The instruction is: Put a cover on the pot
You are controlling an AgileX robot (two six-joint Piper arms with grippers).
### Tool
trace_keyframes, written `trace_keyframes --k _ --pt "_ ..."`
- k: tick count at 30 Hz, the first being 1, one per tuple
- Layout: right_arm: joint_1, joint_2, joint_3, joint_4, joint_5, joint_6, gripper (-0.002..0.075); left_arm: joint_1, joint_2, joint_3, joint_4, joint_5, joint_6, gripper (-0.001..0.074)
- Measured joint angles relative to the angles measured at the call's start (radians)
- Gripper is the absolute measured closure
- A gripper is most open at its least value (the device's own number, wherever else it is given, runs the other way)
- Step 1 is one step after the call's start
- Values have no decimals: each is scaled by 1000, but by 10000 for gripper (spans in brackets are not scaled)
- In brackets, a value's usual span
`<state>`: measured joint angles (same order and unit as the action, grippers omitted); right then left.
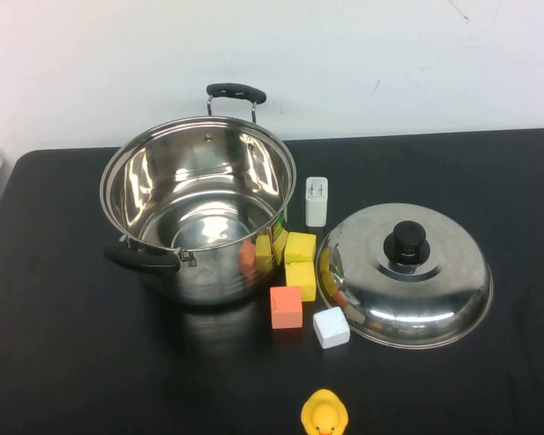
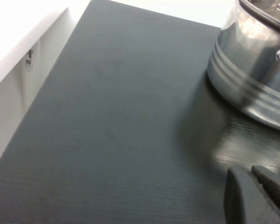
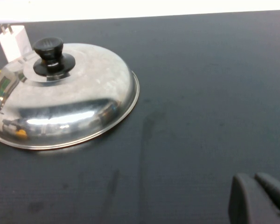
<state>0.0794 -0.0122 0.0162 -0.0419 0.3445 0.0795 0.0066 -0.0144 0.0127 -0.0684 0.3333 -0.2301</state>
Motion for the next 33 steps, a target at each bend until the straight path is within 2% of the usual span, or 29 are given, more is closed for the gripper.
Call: trace_keyframes --k 11,15,20,22,27,33 --pt "0 0 0 33 0 0 728 0 0 0 0 -2 -2 736" --pt "0 0 3 227 -10 24 728 0 0 0 0 -2 -2 736" --pt "0 0 11 696 -48 118 728 0 0 0 0 -2 -2 736" --pt "0 0 11 803 -61 128 728 0 0 0 0 -2 -2 736" --pt "0 0 11 864 -100 111 728 0 0 0 0 -2 -2 736" --pt "0 0 11 877 -142 -45 728 0 0 0 0 -2 -2 736"
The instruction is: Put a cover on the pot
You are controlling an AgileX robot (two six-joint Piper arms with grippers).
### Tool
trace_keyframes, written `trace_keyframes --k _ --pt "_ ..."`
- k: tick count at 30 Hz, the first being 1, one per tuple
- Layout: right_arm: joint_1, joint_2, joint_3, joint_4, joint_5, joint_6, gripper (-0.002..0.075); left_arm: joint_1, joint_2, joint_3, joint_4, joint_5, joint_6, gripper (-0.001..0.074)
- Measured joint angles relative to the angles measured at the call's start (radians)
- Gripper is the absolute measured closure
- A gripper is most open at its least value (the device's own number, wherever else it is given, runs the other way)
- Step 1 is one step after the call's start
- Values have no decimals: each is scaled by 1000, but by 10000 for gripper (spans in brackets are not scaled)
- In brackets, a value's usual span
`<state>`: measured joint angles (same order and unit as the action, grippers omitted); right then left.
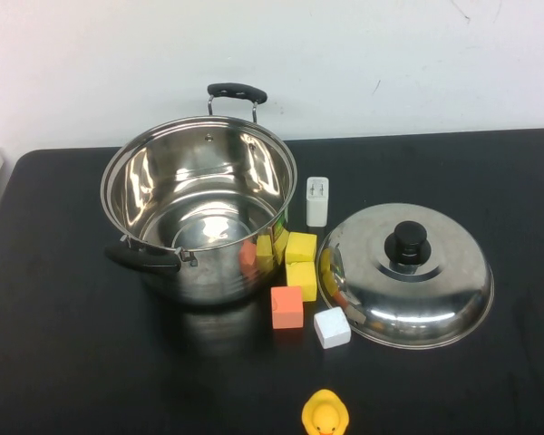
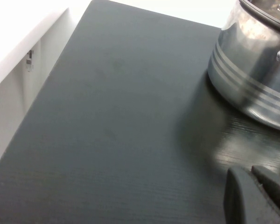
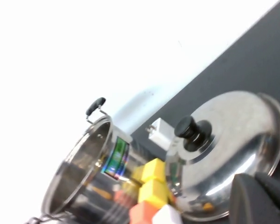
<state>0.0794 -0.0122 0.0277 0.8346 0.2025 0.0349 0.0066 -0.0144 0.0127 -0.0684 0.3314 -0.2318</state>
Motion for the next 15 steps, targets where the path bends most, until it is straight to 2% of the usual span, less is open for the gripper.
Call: trace_keyframes --k 3,8,12,15 --pt "0 0 -8 0 -7 -85 728 0 0 0 0 0 -2 736" --pt "0 26 -141 2 8 -403 728 0 0 0 0 0 -2 736" --pt "0 149 -265 2 24 -640 728 0 0 0 0 0 0 736" --pt "0 272 -325 -1 26 -739 728 0 0 0 0 0 0 736"
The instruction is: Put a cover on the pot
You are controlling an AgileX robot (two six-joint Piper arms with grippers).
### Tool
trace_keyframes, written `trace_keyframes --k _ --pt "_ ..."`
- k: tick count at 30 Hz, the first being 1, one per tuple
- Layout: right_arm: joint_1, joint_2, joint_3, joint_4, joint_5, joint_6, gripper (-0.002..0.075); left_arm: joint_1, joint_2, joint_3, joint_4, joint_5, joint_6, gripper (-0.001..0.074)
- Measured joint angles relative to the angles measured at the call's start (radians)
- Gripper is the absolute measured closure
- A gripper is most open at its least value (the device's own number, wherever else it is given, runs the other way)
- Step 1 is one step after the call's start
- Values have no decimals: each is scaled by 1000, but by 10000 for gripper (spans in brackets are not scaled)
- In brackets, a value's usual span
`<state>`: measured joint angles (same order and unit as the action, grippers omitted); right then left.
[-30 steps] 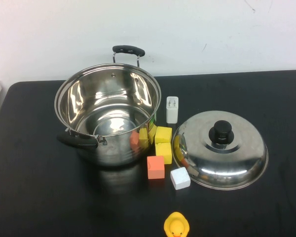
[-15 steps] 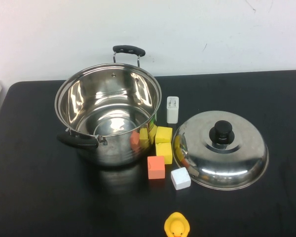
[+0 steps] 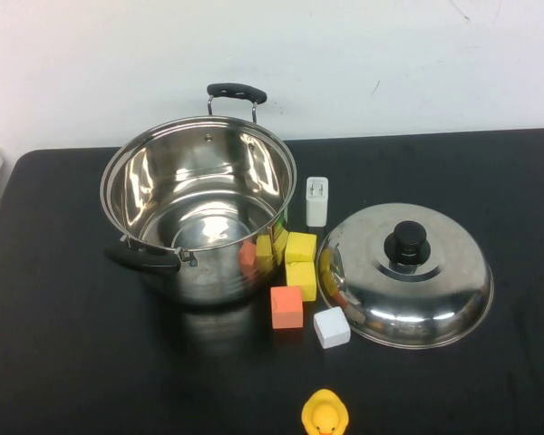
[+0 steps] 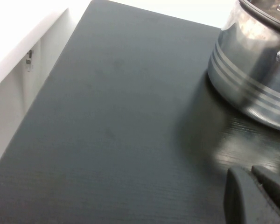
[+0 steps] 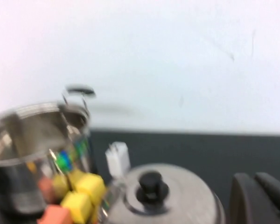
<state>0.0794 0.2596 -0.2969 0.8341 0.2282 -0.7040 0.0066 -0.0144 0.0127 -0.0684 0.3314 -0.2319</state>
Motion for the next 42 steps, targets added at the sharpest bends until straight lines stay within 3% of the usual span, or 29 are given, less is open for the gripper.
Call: trace_keyframes --k 3,7,11,15,21,23,31,42 --pt "0 121 -42 -76 -7 30 728 0 0 0 0 0 0 736" --pt "13 284 -80 -352 -112 425 728 0 0 0 0 0 0 736" --pt "74 459 -81 -626 -385 777 727 0 0 0 0 0 0 736" --pt "117 648 -86 -816 -736 913 654 0 0 0 0 2 0 736" --pt "126 958 -86 -990 -1142 1001 306 0 0 0 0 2 0 736" --pt "126 1060 -93 -1020 -1242 1007 232 0 0 0 0 2 0 736" --pt "128 1386 -229 -1254 -1356 1017 181 0 0 0 0 2 4 736" --pt "128 1644 -413 -1347 -1363 1012 182 0 0 0 0 2 2 737"
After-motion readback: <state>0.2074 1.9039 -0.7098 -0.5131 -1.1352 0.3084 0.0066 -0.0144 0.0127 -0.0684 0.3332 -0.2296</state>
